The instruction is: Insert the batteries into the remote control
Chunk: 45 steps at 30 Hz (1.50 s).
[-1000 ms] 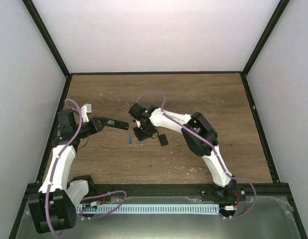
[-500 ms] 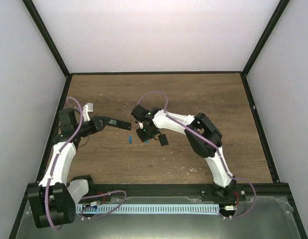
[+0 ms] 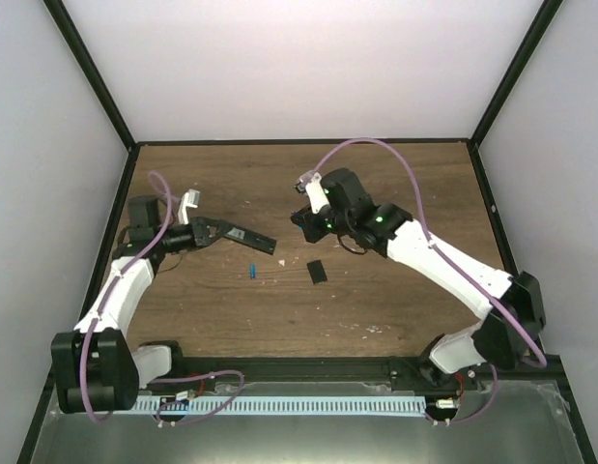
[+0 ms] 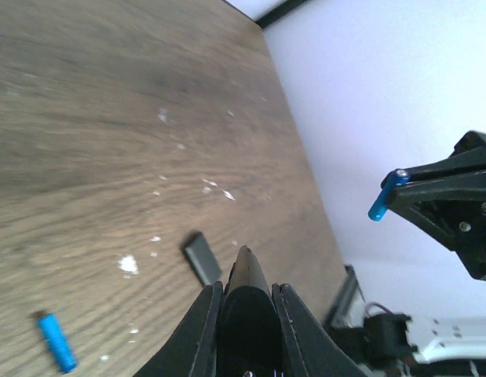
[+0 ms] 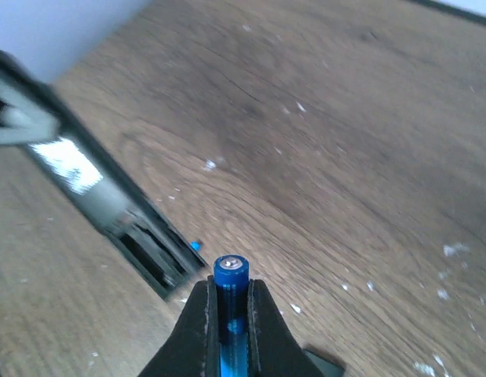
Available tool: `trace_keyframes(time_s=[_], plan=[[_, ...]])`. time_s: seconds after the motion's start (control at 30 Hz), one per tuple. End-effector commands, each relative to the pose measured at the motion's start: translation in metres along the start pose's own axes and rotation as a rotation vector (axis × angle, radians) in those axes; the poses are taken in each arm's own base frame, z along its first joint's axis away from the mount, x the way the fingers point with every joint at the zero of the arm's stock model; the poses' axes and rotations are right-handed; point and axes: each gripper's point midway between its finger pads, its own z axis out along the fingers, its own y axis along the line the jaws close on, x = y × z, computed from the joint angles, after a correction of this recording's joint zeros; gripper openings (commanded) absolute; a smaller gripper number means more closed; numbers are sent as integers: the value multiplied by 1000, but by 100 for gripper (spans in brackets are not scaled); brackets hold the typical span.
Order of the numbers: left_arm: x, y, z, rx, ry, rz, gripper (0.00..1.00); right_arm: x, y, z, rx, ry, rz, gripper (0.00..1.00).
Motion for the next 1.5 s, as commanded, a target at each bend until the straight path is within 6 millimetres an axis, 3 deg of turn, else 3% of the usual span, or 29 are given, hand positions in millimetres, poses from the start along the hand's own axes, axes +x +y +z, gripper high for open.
trace_keyframes(time_s=[0.0, 0.17, 0.43, 0.83, 1.47], plan=[[-2, -43, 15, 163, 75, 70, 0, -20, 34, -20, -176, -137, -153, 1], [-7, -57, 23, 224, 117, 63, 0, -19, 60, -30, -328, -177, -205, 1], [-15, -71, 27, 280, 165, -7, 0, -8, 77, -28, -420, -192, -270, 1], [-5, -69, 29, 301, 230, -57, 0, -8, 76, -19, -368, -207, -360, 1], [-10, -70, 30, 311, 239, -47, 0, 13, 72, 0, -329, -119, -405, 1]])
